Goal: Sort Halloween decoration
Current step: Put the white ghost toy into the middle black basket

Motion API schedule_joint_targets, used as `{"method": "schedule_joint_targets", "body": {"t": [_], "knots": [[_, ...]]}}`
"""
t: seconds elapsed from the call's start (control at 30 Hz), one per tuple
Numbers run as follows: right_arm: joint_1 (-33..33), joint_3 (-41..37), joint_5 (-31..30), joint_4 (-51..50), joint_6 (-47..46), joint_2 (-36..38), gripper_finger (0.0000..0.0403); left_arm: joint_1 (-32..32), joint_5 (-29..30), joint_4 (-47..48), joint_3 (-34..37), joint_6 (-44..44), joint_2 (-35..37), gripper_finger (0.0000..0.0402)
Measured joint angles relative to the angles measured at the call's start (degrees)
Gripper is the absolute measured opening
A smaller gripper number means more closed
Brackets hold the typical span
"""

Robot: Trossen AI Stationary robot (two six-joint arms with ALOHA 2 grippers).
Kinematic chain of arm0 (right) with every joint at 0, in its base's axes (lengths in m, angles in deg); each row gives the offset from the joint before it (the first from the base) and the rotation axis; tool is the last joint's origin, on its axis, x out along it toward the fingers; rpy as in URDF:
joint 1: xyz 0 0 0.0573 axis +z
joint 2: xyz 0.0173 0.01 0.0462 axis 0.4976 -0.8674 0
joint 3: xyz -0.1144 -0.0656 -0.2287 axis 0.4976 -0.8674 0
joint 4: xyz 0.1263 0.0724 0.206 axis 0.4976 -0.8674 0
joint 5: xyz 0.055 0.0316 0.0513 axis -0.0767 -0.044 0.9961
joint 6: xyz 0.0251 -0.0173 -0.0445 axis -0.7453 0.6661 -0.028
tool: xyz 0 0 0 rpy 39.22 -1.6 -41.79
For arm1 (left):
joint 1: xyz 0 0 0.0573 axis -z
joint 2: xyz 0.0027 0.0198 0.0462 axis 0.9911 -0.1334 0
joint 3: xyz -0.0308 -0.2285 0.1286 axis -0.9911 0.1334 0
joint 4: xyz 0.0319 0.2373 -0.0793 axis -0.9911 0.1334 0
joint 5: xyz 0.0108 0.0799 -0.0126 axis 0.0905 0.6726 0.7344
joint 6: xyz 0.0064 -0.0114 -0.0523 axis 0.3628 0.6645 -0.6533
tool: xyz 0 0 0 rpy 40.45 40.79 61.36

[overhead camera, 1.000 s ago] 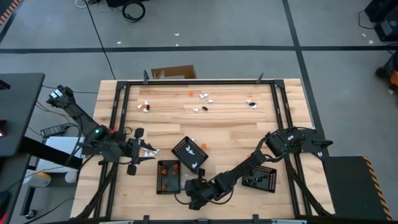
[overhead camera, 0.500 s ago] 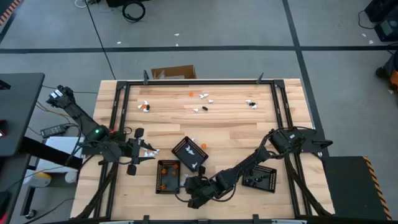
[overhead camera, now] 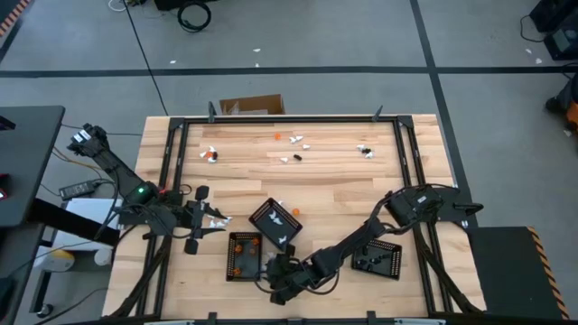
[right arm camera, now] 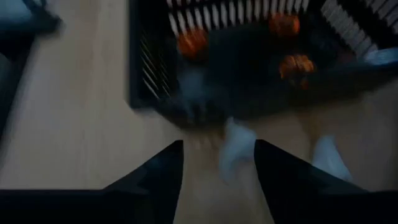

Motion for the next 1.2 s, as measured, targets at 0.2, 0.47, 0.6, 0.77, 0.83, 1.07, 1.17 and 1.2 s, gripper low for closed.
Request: {"method": "schedule_joint_targets", "body": {"t": [0.2, 0.47, 0.6, 0.77, 0.83, 1.07, 1.17, 1.2], "knots": [[-0.46, 0.16, -1.74, 4.65, 1.3, -3.03, 0.021, 0.03, 0.0, -0.91, -0.02, 0.04, 0.0, 0.0155], [-0.5, 0.43, -1.99, 4.23, 1.07, -4.1, 0.0176, 0.02, 0.0, -1.03, -0.02, 0.2, 0.0, 0.0155], [-0.19, 0.37, -2.32, 3.58, 1.21, -3.8, 0.0133, 0.01, 0.0, -1.11, 0.0, 0.65, 0.02, 0.0155], [-0.1, 0.3, -2.25, 3.04, 1.95, -3.45, 0.008, 0.01, 0.0, -1.13, -0.01, 0.72, 0.01, 0.0155], [-0.12, 0.29, -1.82, 2.66, 2.14, -3.29, 0.0067, 0.01, 0.0, -1.11, -0.02, 0.72, 0.0, 0.0155], [-0.1, 0.04, -1.27, 0.3, 2.54, -1.63, 0.0074, -0.01, 0.0, -1.13, -0.02, 0.66, 0.0, 0.0155], [-0.01, -0.02, -0.81, -1.38, 2.27, -0.58, 0.0075, -0.01, 0.0, -1.11, -0.02, 0.61, 0.02, 0.0155], [0.1, -0.02, -0.83, -1.7, 2.24, -0.2, 0.0073, -0.01, -0.02, -1.11, -0.02, 0.6, 0.02, 0.0155]]}}
